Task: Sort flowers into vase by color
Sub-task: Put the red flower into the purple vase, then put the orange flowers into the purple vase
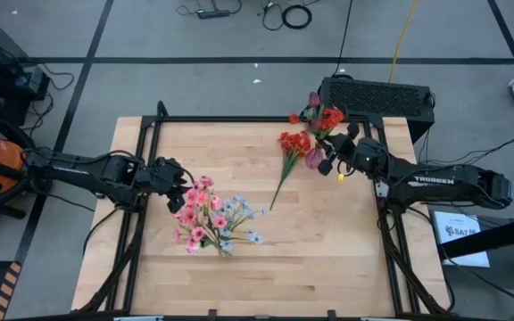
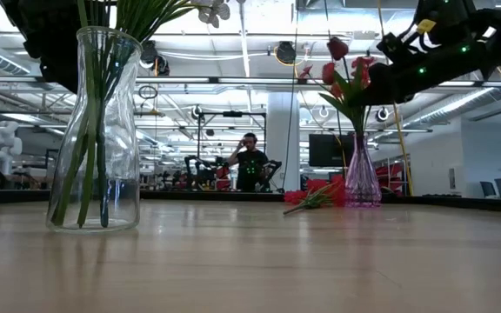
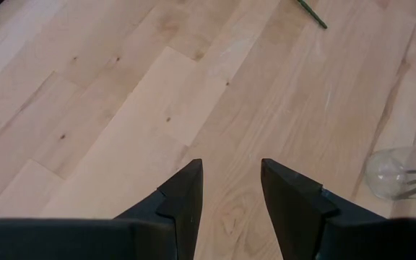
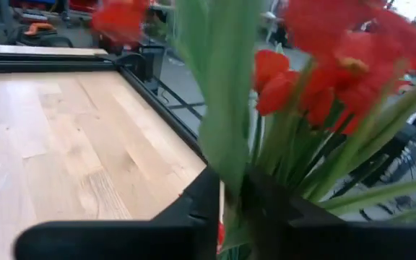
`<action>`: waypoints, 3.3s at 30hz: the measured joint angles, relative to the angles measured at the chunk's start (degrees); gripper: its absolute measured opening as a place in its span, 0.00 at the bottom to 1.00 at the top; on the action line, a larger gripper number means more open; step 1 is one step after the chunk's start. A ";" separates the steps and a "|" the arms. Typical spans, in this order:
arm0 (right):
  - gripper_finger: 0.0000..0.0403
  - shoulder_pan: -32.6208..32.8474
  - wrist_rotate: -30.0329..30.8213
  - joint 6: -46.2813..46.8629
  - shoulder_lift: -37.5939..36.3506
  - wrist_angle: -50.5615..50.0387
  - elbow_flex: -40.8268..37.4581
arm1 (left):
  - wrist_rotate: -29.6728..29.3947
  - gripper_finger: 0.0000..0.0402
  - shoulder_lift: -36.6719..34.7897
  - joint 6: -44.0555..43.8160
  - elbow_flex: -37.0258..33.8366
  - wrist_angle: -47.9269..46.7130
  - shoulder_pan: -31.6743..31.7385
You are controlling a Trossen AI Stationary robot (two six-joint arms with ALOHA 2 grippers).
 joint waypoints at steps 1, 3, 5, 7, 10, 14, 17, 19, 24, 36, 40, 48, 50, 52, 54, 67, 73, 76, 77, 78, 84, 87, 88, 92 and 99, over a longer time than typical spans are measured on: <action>0.15 0.00 0.18 0.19 -0.08 -1.55 0.64 | 0.13 0.37 -0.02 0.00 0.00 0.00 0.02; 0.19 0.00 0.19 0.19 -0.16 -5.36 2.12 | 0.65 0.37 0.00 0.01 0.00 0.00 0.00; 0.23 0.00 0.18 0.24 -0.16 -9.34 3.97 | 0.67 0.37 0.00 0.00 0.00 0.00 0.00; 0.27 0.00 0.20 1.03 -0.16 -13.30 6.01 | 0.69 0.37 0.00 0.02 0.00 0.00 0.00; 0.32 -0.01 0.20 2.18 -0.16 -20.00 9.55 | 0.69 0.37 -0.01 0.02 0.00 0.00 0.00; 0.36 0.00 0.20 4.91 -0.16 -30.20 15.29 | 0.69 0.37 0.00 0.04 0.00 -0.02 0.00; 0.38 0.00 0.22 7.92 -0.18 -38.79 19.95 | 0.69 0.37 -0.01 0.04 0.00 -0.02 0.00; 0.39 0.00 0.20 10.16 -0.18 -44.07 22.78 | 0.69 0.37 0.00 0.04 0.00 -0.02 0.00; 0.41 0.00 0.12 15.55 -0.20 -54.59 29.19 | 0.69 0.37 -0.01 0.07 0.00 -0.02 0.00; 0.39 0.03 -6.28 45.04 -0.25 -76.11 39.88 | 0.69 0.37 -0.01 0.09 0.00 -0.04 0.00; 0.37 0.39 -14.75 53.81 0.20 -78.24 39.54 | 0.69 0.37 0.00 0.09 0.00 -0.04 0.00; 0.31 9.38 -15.89 70.52 4.90 -78.21 37.46 | 0.75 0.37 -0.01 0.09 0.00 -0.07 0.00; 0.30 12.42 -14.42 74.04 7.10 -77.65 37.42 | 1.26 0.37 -0.01 0.09 0.00 -0.07 0.00; 0.28 15.53 -13.18 77.77 9.62 -76.85 37.41 | 2.25 0.37 0.00 0.09 0.00 -0.09 0.02; 0.26 18.44 -12.73 81.77 12.46 -75.93 37.41 | 2.55 0.37 0.00 0.09 0.00 -0.31 0.00; 0.12 26.10 -10.31 94.10 32.87 -62.75 41.68 | 2.59 0.37 0.00 4.54 0.01 -0.42 0.01; 0.04 24.44 -8.30 92.10 42.70 -66.66 50.67 | 2.59 0.37 -0.01 5.09 0.00 -0.55 0.00; 0.01 22.58 -6.38 90.66 46.78 -66.99 53.79 | 2.59 0.37 -0.01 5.07 0.00 -0.55 0.00; 0.01 21.87 -5.83 90.46 47.88 -66.69 54.46 | 2.59 0.37 -0.01 5.06 0.00 -0.55 0.01; 0.00 21.19 -5.11 90.21 48.97 -65.92 54.98 | 2.59 0.37 0.00 5.04 0.01 -0.57 0.01; 0.01 17.65 -4.45 86.58 53.73 -58.34 55.31 | 2.59 0.37 0.00 5.03 0.00 -0.68 0.00; 0.04 16.73 -4.61 90.09 55.22 -59.40 55.31 | 2.59 0.37 0.00 4.97 0.00 -0.76 0.00; 0.05 16.54 -4.69 90.62 55.33 -59.95 55.31 | 2.60 0.37 0.00 4.95 0.00 -0.79 0.01; 0.13 15.90 -4.71 90.14 55.58 -61.50 55.31 | 2.61 0.37 0.00 5.70 0.00 -0.71 0.00; 0.33 13.88 -4.41 90.41 56.59 -61.29 55.33 | 1.37 0.37 -1.79 15.28 -0.84 1.91 -0.94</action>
